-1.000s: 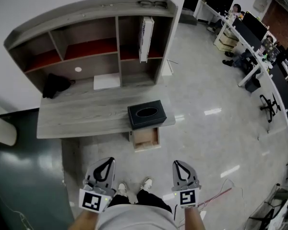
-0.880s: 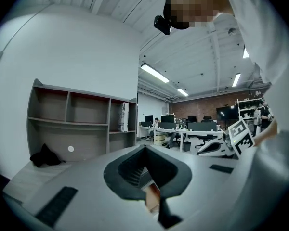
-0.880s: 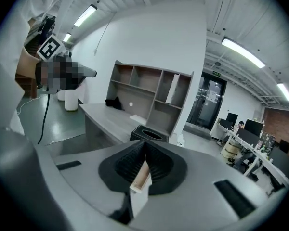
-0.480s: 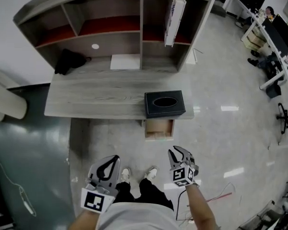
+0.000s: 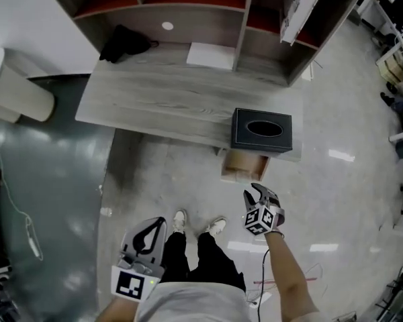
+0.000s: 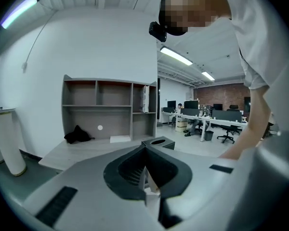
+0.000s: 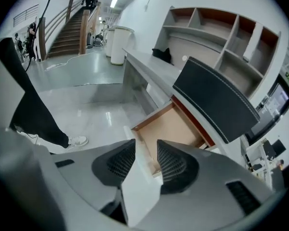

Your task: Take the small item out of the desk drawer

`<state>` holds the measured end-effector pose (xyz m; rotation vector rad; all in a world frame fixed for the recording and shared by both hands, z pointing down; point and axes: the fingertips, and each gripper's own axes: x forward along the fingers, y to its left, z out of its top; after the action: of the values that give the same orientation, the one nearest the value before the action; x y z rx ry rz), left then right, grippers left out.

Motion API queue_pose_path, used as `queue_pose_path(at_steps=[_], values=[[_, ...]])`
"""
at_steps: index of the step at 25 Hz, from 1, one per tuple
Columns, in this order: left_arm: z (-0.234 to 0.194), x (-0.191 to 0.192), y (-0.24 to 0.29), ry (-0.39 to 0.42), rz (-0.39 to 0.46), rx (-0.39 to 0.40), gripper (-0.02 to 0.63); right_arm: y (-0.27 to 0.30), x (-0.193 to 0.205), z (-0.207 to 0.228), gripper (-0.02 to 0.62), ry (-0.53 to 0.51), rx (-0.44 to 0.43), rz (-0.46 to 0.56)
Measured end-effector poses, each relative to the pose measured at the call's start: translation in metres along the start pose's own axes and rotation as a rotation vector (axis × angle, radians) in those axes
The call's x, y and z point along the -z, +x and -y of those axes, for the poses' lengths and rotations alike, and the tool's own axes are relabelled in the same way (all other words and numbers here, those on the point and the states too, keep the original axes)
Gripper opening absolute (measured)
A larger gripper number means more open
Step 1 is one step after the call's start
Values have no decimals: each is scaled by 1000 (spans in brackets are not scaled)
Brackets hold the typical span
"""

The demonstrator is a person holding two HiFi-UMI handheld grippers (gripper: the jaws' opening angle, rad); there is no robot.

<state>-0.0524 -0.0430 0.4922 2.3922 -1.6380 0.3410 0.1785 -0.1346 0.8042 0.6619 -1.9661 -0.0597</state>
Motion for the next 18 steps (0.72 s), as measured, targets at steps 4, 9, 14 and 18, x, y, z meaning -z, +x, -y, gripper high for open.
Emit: queue_pose_path(at_steps=[4, 9, 14, 18], values=[[-8, 21, -14, -26, -45, -60, 17, 38, 18, -13, 167, -69, -66, -69], [-15, 45, -28, -55, -92, -120, 17, 82, 40, -28, 215, -121, -159, -165], [-20, 65, -41, -78, -127, -163, 17, 116, 60, -40, 235, -181, -227, -263], [-22, 82, -50, -90, -155, -186, 17, 132, 65, -41, 217, -219, -232, -289]])
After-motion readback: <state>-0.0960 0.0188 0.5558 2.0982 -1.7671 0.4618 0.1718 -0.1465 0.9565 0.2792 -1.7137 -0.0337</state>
